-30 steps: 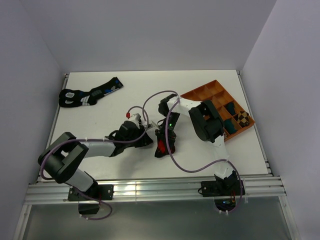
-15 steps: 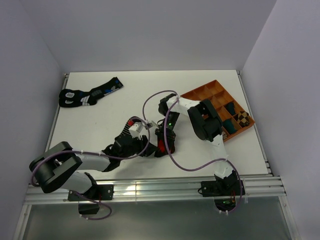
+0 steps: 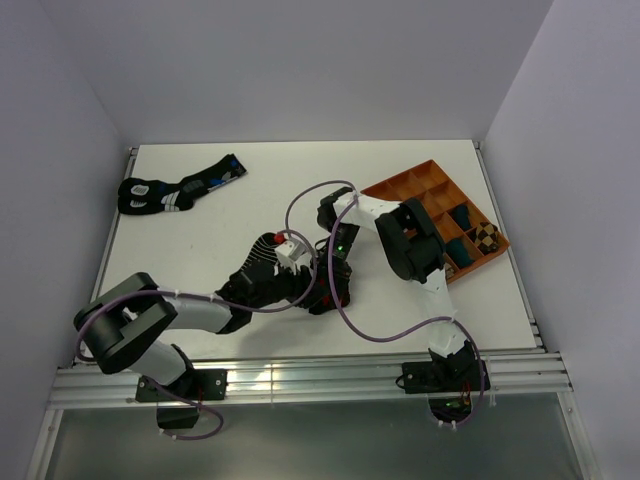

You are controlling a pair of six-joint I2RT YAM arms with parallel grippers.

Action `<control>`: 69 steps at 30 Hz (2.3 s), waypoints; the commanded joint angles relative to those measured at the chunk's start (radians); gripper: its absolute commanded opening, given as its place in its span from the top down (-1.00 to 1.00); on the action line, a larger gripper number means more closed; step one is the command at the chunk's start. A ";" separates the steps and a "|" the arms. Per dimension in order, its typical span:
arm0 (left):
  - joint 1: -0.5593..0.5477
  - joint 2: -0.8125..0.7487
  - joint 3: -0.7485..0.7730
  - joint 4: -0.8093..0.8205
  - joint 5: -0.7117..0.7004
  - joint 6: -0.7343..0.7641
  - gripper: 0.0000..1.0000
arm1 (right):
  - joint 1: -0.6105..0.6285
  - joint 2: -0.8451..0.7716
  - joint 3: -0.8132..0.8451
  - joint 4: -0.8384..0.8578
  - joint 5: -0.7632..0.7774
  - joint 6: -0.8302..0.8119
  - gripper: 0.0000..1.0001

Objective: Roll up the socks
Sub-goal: Roll the sock at the center of the board.

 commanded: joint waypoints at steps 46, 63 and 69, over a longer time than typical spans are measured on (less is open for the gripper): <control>-0.089 0.149 0.194 -0.391 -0.094 -0.085 0.99 | -0.047 -0.269 -0.172 0.412 0.127 0.275 -0.16; -0.095 0.184 0.275 -0.549 -0.120 -0.172 0.99 | -0.131 -0.452 -0.297 0.602 0.184 0.399 -0.32; -0.095 0.210 0.321 -0.609 -0.103 -0.212 0.99 | -0.208 -0.562 -0.364 0.664 0.180 0.425 -0.32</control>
